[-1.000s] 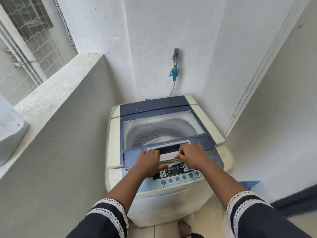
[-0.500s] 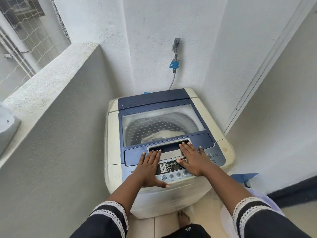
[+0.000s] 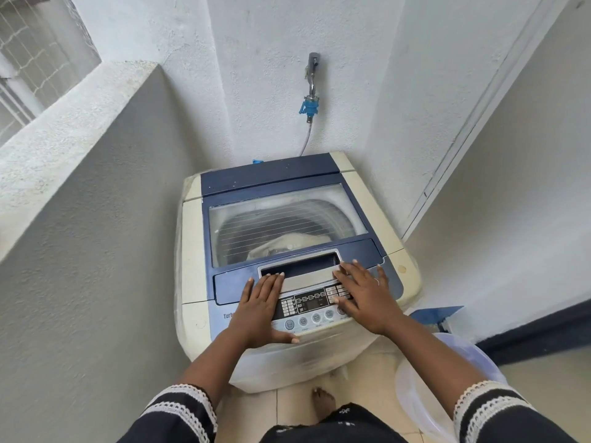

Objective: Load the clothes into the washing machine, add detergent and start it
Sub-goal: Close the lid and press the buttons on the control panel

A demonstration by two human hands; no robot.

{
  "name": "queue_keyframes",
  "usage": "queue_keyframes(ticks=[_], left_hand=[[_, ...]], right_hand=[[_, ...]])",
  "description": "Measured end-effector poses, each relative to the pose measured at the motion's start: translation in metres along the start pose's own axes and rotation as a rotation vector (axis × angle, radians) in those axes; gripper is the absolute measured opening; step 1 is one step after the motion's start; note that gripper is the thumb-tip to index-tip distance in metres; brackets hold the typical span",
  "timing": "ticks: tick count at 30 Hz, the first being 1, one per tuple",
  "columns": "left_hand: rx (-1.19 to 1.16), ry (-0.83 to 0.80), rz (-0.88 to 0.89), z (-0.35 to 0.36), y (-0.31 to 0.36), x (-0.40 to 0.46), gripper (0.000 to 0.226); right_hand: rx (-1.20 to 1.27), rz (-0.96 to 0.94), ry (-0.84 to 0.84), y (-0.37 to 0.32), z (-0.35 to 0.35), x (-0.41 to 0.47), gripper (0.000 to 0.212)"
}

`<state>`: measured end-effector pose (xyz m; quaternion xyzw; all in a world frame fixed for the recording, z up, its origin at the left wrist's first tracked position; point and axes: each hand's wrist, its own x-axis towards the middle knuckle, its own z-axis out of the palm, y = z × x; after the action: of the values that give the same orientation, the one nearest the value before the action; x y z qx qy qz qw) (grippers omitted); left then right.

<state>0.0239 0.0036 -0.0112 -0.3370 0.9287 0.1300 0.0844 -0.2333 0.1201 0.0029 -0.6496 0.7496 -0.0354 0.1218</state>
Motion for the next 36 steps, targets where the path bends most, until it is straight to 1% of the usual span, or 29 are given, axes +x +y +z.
queue_keyframes(ticks=[2, 4, 6, 10, 14, 19, 28, 33, 36], left_hand=[[-0.008, 0.016, 0.002, 0.002, -0.001, -0.002, 0.138], [-0.014, 0.024, -0.007, 0.003, -0.003, -0.001, 0.139], [0.003, 0.013, -0.007, 0.004, -0.002, -0.002, 0.139], [-0.024, 0.068, 0.007, 0.009, -0.002, -0.001, 0.138], [-0.036, 0.084, 0.014, 0.011, -0.003, -0.001, 0.135], [-0.023, 0.07, 0.01, 0.011, -0.002, -0.001, 0.133], [-0.004, 0.054, 0.001, 0.009, -0.001, -0.002, 0.132], [-0.011, 0.057, -0.004, 0.01, -0.001, -0.002, 0.131], [-0.016, 0.058, -0.004, 0.01, -0.001, -0.002, 0.13]], right_hand=[[-0.002, 0.051, 0.112, 0.016, 0.004, -0.013, 0.065], [-0.013, 0.1, 0.199, 0.033, 0.006, -0.024, 0.052], [-0.036, 0.127, 0.266, 0.047, 0.009, -0.032, 0.047], [-0.062, 0.098, 0.33, 0.058, 0.015, -0.038, 0.054], [-0.044, 0.099, 0.335, 0.057, 0.019, -0.04, 0.055], [-0.017, 0.099, 0.348, 0.055, 0.026, -0.044, 0.056], [0.037, 0.069, 0.407, 0.062, 0.025, -0.047, 0.049], [0.022, 0.057, 0.438, 0.062, 0.021, -0.042, 0.058], [-0.014, 0.015, 0.478, 0.063, 0.019, -0.037, 0.058]])
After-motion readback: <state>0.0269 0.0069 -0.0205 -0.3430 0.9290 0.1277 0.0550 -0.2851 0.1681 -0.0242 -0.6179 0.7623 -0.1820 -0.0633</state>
